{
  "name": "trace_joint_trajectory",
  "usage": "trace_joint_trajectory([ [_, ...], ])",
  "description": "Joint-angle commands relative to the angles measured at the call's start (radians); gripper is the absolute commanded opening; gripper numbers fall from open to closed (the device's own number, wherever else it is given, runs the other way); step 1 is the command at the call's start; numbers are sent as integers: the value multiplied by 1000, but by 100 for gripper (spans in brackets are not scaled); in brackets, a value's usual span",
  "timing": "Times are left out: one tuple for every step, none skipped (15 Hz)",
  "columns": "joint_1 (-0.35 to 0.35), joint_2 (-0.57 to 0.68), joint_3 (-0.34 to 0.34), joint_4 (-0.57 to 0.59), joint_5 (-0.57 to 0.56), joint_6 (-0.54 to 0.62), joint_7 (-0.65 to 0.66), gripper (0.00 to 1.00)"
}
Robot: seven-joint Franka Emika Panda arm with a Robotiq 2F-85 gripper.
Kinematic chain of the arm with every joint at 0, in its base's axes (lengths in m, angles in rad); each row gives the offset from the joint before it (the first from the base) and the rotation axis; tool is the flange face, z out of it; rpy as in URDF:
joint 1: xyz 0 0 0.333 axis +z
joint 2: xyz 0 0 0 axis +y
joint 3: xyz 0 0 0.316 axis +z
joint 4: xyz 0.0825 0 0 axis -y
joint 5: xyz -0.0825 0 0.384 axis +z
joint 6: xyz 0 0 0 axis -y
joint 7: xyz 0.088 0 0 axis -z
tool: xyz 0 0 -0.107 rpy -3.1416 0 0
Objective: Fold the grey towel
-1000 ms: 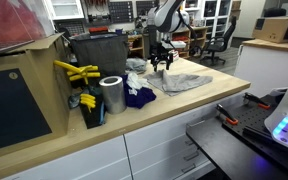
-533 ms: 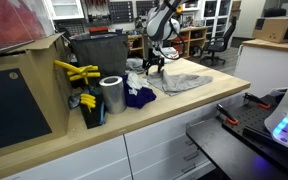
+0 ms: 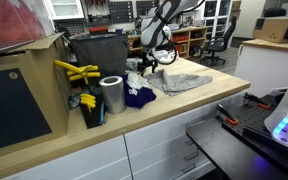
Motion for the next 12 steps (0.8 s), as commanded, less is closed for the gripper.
trace_joint_trajectory([
  [24,72,-29,101,-33,-9,28,74],
  [26,87,-32,117,-35,-11,27,71],
  [28,101,-35,131,-36,-10,27,65],
  [28,113,-35,144,-34,-11,26,56],
  [27,125,-33,154,-31,-12,24,49],
  [27,134,-31,164,-27,-13,24,40],
  [26,141,-26,171,-23,-14,22,34],
  [27,146,-23,177,-20,-14,20,25],
  [27,143,-19,182,-19,-15,18,18],
  [30,141,-17,185,-18,-14,19,10],
  [33,137,-15,186,-19,-15,20,3],
  [35,136,-12,191,-18,-15,18,0],
])
